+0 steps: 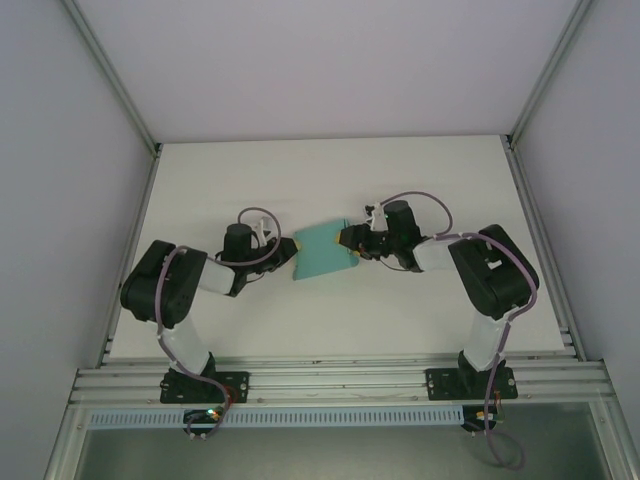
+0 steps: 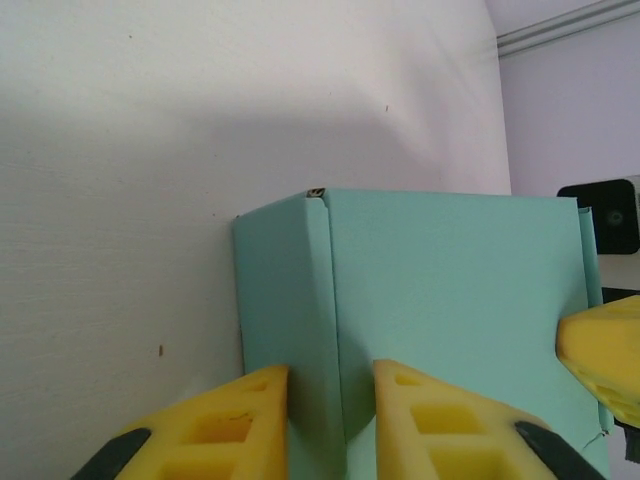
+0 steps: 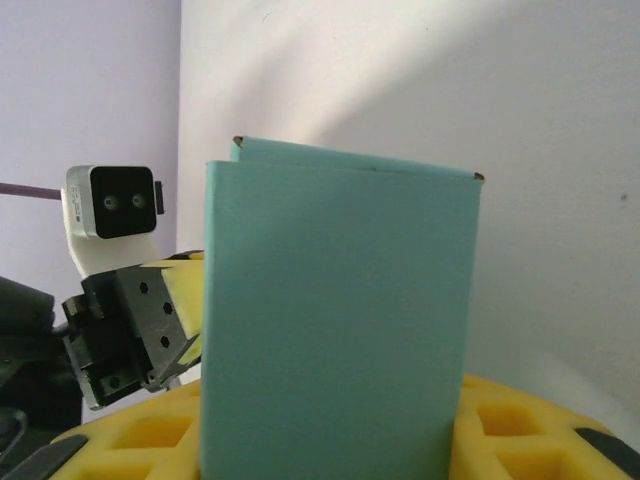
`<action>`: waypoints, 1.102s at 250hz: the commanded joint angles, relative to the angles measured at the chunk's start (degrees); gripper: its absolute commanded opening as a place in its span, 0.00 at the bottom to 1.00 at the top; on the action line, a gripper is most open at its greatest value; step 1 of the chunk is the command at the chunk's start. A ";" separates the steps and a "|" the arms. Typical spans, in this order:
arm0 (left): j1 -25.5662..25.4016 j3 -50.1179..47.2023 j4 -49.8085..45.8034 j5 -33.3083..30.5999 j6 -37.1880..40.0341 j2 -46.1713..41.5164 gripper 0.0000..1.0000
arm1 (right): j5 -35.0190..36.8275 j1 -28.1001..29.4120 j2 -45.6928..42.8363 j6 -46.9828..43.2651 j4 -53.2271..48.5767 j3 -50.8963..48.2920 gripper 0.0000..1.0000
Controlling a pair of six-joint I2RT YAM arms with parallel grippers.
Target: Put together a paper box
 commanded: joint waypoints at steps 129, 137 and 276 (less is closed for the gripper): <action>-21.85 13.65 -45.65 -34.07 60.19 -32.66 1.00 | -5.46 -7.31 -14.08 2.88 -40.26 7.23 0.38; -23.30 13.11 -45.65 -33.59 63.96 -33.11 1.00 | -7.09 -7.90 -14.34 3.70 -41.56 7.63 0.39; -36.05 17.42 -47.51 -45.28 86.59 -25.20 1.00 | -22.91 -12.20 -11.93 7.13 -60.33 14.08 0.47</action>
